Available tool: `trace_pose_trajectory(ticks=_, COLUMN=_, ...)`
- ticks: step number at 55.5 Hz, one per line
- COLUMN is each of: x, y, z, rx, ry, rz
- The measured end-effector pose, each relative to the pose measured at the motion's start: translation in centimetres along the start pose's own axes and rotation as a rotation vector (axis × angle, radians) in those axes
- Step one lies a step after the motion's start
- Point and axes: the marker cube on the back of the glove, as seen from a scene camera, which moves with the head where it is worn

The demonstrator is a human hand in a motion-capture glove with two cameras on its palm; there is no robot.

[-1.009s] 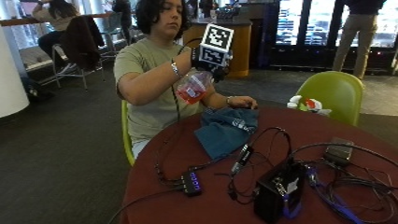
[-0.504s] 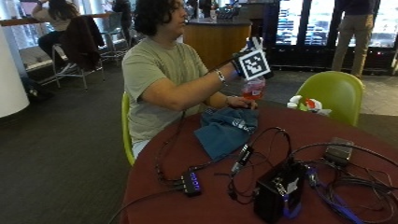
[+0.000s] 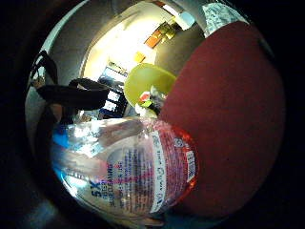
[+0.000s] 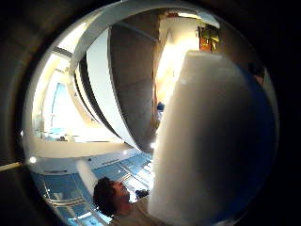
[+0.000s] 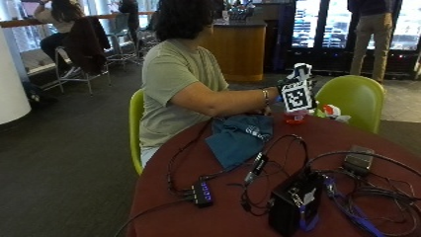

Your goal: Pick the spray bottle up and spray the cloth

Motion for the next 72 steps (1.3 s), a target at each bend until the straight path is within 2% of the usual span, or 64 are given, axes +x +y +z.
trace_pose_trajectory(ticks=9, x=1.6, y=0.4, z=0.1, rx=0.007, ry=0.151, rz=-0.065)
trace_pose_trajectory(ticks=14, x=0.7, y=-0.4, z=0.5, rx=0.079, ry=0.078, rz=-0.089)
trace_pose_trajectory(ticks=25, x=0.8, y=-0.2, z=0.3, rx=0.069, ry=0.079, rz=-0.093)
trace_pose_trajectory(ticks=29, x=1.7, y=0.3, z=-0.3, rx=-0.002, ry=0.140, rz=-0.072)
trace_pose_trajectory(ticks=33, x=1.9, y=0.0, z=-0.3, rx=-0.004, ry=0.135, rz=-0.037)
trace_pose_trajectory(ticks=36, x=3.3, y=1.3, z=-1.1, rx=-0.085, ry=0.248, rz=-0.001)
trace_pose_trajectory(ticks=38, x=2.8, y=1.6, z=-1.1, rx=-0.114, ry=0.218, rz=0.022)
trace_pose_trajectory(ticks=42, x=1.1, y=1.4, z=-0.8, rx=-0.087, ry=0.113, rz=0.056)
trace_pose_trajectory(ticks=48, x=2.7, y=2.2, z=-1.7, rx=-0.065, ry=0.280, rz=0.102)
trace_pose_trajectory(ticks=55, x=-0.9, y=5.5, z=-3.0, rx=-0.108, ry=0.254, rz=0.156)
trace_pose_trajectory(ticks=60, x=-1.3, y=9.0, z=-4.5, rx=-0.185, ry=0.458, rz=0.108)
trace_pose_trajectory(ticks=72, x=-6.1, y=14.2, z=-9.0, rx=-0.168, ry=0.733, rz=-0.068)
